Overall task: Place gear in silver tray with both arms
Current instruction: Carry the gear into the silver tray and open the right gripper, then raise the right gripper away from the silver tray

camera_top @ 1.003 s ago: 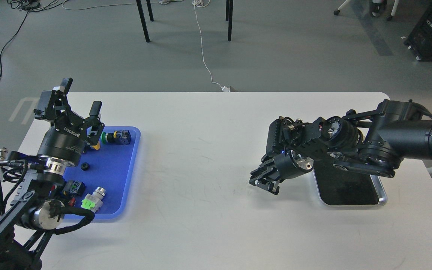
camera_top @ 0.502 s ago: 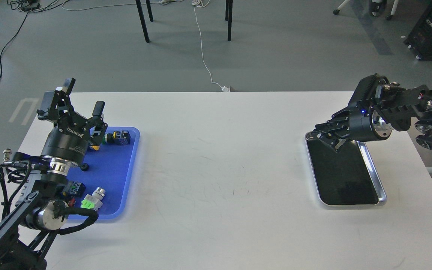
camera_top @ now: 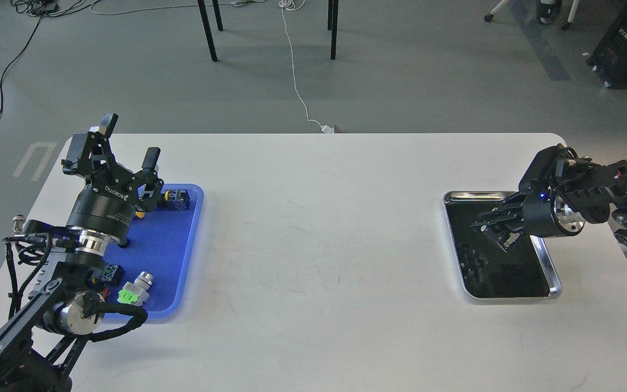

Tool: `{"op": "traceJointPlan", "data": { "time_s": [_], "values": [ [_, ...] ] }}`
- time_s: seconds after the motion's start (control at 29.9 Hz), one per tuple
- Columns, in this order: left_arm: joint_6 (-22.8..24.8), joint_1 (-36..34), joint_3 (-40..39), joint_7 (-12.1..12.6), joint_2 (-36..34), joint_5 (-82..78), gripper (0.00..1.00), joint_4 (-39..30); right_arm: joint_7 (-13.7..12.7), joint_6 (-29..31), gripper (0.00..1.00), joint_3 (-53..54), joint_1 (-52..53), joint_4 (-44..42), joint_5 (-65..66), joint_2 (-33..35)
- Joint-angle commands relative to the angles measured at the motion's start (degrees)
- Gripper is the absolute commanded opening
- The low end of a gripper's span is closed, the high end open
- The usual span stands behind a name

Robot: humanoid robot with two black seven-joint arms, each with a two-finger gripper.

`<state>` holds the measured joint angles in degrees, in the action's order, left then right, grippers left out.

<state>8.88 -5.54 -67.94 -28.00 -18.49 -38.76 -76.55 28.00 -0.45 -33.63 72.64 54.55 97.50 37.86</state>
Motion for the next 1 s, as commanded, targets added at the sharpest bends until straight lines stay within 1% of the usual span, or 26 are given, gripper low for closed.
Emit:
{"op": "traceJointPlan", "data": {
  "time_s": [0.0,0.23,0.33,0.37,0.43,0.5,0.57,0.6,0.74,0.84,0.9,0.97],
  "values": [
    [0.0,0.0,0.1,0.0,0.0,0.0,0.98,0.0,0.0,-0.1,0.17,-0.4,-0.8,-0.8,0.9,0.1],
    [0.0,0.1,0.1,0.0,0.0,0.0,0.98,0.0,0.0,-0.3,0.19,-0.2,-2.7,-5.0,0.9,-1.6],
    [0.1,0.1,0.2,0.0,0.0,0.0,0.98,0.0,0.0,-0.8,0.27,-0.2,-3.3,-5.2,0.9,-1.8],
    [0.1,0.1,0.3,0.0,0.0,0.0,0.98,0.0,0.0,-1.0,0.32,-0.2,-3.3,-5.2,0.9,-1.7],
    [0.1,0.1,0.3,0.0,0.1,0.0,0.98,0.0,0.0,-1.0,0.47,-0.2,-3.3,-5.2,0.9,-1.5],
    [0.1,0.1,0.3,0.0,0.1,0.0,0.98,0.0,0.0,-1.2,0.63,-0.2,-3.2,-5.1,0.9,-1.1],
    [0.2,0.1,0.3,0.0,0.2,0.0,0.98,0.0,0.0,-2.3,0.84,0.1,-3.2,-4.7,0.7,-0.2],
    [0.2,0.1,0.3,0.0,0.2,0.0,0.98,0.0,0.0,-3.1,0.92,0.1,-3.2,-4.5,0.6,0.4],
    [0.2,0.1,0.3,0.0,0.1,0.0,0.98,0.0,0.0,-5.9,0.97,1.9,-2.9,-1.9,-0.3,2.0],
    [0.2,0.1,0.3,0.0,-0.1,0.0,0.98,0.0,0.0,-5.5,0.97,9.5,-3.2,4.1,-5.1,5.6],
    [0.2,0.1,0.3,0.0,-0.1,-0.1,0.98,0.0,0.0,-5.4,0.97,13.9,-3.6,9.1,-13.0,7.3],
    [0.2,0.1,0.3,0.0,0.0,-0.1,0.98,0.0,0.0,-5.4,0.97,17.3,-5.2,14.5,-25.5,8.0]
  ]
}}
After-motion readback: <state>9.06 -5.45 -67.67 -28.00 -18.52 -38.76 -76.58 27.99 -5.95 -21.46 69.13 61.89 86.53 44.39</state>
